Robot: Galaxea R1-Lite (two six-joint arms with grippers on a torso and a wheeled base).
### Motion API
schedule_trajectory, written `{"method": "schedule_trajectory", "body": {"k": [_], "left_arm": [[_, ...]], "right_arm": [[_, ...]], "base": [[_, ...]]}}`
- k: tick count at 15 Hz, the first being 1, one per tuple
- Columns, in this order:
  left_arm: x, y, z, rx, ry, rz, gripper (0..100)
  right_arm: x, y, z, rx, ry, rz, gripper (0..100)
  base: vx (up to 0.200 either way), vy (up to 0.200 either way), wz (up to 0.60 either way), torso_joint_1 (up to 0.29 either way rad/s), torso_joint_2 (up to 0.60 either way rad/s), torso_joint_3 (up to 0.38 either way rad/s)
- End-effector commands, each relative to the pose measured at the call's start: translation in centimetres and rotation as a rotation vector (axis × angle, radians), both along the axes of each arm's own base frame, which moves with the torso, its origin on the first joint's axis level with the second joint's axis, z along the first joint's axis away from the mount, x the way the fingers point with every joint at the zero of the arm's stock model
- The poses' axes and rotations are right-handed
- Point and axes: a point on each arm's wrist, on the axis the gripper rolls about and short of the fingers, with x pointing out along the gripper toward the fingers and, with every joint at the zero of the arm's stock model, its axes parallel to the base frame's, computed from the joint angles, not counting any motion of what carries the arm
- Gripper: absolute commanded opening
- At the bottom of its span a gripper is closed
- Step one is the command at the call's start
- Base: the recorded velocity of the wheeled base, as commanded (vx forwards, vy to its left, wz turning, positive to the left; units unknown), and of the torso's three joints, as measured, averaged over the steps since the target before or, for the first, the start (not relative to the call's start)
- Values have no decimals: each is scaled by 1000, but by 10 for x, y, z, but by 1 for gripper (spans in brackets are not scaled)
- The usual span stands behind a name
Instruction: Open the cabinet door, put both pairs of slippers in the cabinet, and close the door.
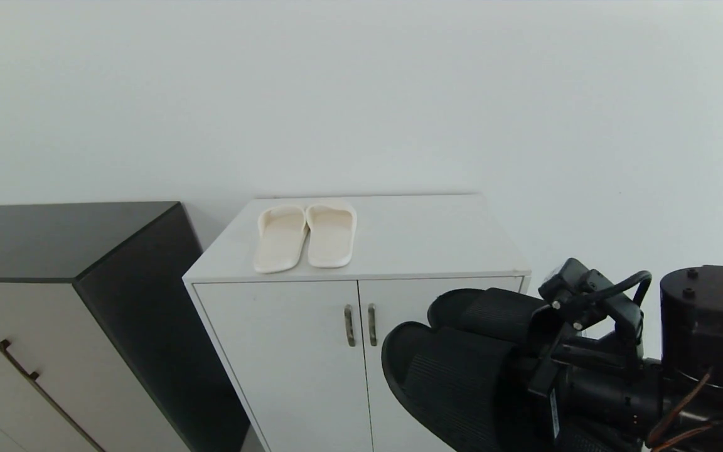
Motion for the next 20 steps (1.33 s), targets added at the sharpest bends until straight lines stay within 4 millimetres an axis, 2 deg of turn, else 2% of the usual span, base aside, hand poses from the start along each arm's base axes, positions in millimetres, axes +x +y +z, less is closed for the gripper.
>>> {"method": "schedule_trajectory", "body": {"k": [1,4,6,20], "left_arm": [[0,0,0,-1,1,1,0],[0,0,0,-2,1,1,0],[0,0,0,-1,1,1,0],[0,0,0,-1,1,1,0]], "right_arm": [[4,0,-8,-29,18,-27,0],[9,4,-20,-72,40,-64,0],[9,4,-20,-73,41,-64,0],[10,5,-24,-83,51,-64,0]], "base": [[0,0,0,0,0,0],[0,0,0,0,0,0],[0,0,0,-139,305,173],[0,0,0,-190,493,302]]}}
